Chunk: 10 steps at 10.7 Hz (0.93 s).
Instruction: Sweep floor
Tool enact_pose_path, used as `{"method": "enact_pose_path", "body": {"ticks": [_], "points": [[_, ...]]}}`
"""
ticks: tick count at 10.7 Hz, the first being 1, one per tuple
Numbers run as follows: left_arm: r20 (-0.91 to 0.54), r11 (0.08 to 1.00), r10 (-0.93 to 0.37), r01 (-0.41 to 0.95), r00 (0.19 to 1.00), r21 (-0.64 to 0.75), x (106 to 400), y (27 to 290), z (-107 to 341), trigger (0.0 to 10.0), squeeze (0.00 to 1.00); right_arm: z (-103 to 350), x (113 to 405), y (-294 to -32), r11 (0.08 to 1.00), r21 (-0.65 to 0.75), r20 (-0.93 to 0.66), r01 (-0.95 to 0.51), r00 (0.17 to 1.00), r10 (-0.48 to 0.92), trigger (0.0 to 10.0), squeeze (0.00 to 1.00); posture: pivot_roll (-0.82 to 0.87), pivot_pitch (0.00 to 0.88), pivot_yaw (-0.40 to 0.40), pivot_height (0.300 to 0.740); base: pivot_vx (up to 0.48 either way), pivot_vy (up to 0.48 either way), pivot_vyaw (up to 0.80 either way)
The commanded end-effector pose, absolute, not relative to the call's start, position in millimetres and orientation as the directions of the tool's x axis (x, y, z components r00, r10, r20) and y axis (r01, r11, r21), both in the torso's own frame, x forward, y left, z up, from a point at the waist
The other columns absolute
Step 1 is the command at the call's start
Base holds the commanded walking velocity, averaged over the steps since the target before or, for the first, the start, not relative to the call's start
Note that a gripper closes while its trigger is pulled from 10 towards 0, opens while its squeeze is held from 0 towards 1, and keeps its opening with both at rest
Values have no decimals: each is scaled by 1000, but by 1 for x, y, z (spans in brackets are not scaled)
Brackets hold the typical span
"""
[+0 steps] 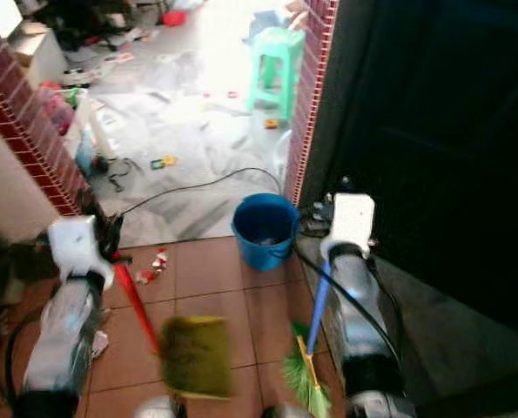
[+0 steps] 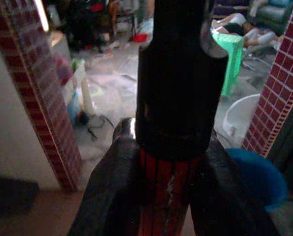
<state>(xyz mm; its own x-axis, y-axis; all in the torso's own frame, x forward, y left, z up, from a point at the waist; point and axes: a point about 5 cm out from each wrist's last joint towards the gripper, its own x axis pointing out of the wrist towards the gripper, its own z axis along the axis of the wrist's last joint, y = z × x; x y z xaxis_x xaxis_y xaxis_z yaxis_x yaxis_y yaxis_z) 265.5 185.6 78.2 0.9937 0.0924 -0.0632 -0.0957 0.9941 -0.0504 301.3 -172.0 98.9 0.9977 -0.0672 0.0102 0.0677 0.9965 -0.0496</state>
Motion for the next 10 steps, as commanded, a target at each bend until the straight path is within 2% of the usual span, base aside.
{"method": "enact_pose_path", "body": {"ticks": [1, 4, 10], "points": [[-2, 992, 67, -67, 998, -105, 268, 181, 92, 10000, 0, 104, 301, -174, 997, -48, 28, 67, 997, -66, 10000, 0, -60, 0, -8, 740, 0, 0, 0], [1, 988, 76, -75, 997, -135, 246, 186, 94, 10000, 0, 98, 289, -196, 987, -34, 10, 159, 987, -159, 10000, 0, -59, 0, -2, 740, 0, 0, 0], [-7, 989, 41, -41, 999, -144, 235, 185, 99, 10000, 0, 97, 277, -201, 987, -78, 10, 140, 990, -139, 10000, 0, -77, 0, -3, 740, 0, 0, 0]]}}
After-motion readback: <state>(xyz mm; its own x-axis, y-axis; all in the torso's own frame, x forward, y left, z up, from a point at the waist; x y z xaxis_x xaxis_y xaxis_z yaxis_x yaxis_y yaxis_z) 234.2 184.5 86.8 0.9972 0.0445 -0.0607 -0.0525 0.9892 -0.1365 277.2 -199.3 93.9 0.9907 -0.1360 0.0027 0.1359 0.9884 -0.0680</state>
